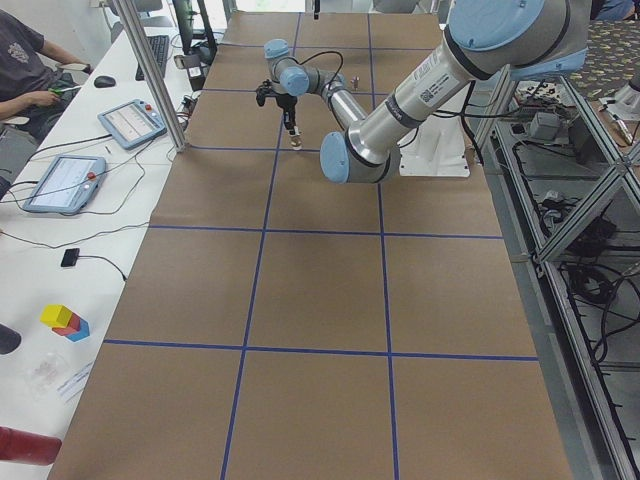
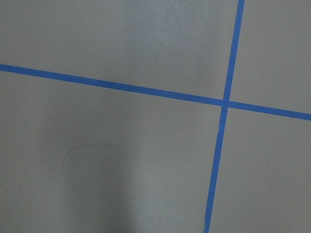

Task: Assemble PPR valve and pipe with both arms
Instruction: 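Lower the valve upright onto the table center and open the left gripper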

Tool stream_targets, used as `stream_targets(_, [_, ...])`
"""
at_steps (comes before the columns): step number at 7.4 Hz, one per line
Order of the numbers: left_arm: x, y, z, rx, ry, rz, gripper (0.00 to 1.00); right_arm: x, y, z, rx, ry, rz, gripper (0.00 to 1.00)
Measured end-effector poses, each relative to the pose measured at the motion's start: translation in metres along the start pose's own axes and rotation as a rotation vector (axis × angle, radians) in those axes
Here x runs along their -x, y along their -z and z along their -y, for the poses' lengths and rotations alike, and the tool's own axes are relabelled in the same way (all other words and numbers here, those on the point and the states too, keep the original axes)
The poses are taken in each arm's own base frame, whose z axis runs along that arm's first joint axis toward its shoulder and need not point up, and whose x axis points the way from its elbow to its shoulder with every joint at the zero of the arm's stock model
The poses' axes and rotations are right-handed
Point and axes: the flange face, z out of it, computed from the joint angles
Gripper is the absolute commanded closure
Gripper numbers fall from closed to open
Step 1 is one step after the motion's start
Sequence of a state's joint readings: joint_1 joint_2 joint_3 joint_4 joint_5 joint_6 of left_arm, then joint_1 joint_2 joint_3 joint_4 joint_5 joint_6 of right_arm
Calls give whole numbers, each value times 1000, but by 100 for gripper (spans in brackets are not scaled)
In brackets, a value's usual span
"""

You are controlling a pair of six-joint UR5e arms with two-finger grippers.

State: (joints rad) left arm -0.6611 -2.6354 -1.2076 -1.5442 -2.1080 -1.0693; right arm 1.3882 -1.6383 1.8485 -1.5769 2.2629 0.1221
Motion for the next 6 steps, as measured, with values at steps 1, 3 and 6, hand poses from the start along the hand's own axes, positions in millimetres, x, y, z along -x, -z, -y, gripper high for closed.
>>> stream_targets(1, [-1, -3, -1, 4, -1, 2, 100, 0, 0, 0, 0, 0, 1, 1])
stream_targets(3, [-2, -7, -4, 10, -4, 5, 100, 0, 0, -1, 1, 0, 0, 1])
stream_targets(6, [-2, -12, -6, 16, -5, 8, 100, -1, -1, -2, 2, -1, 0, 1])
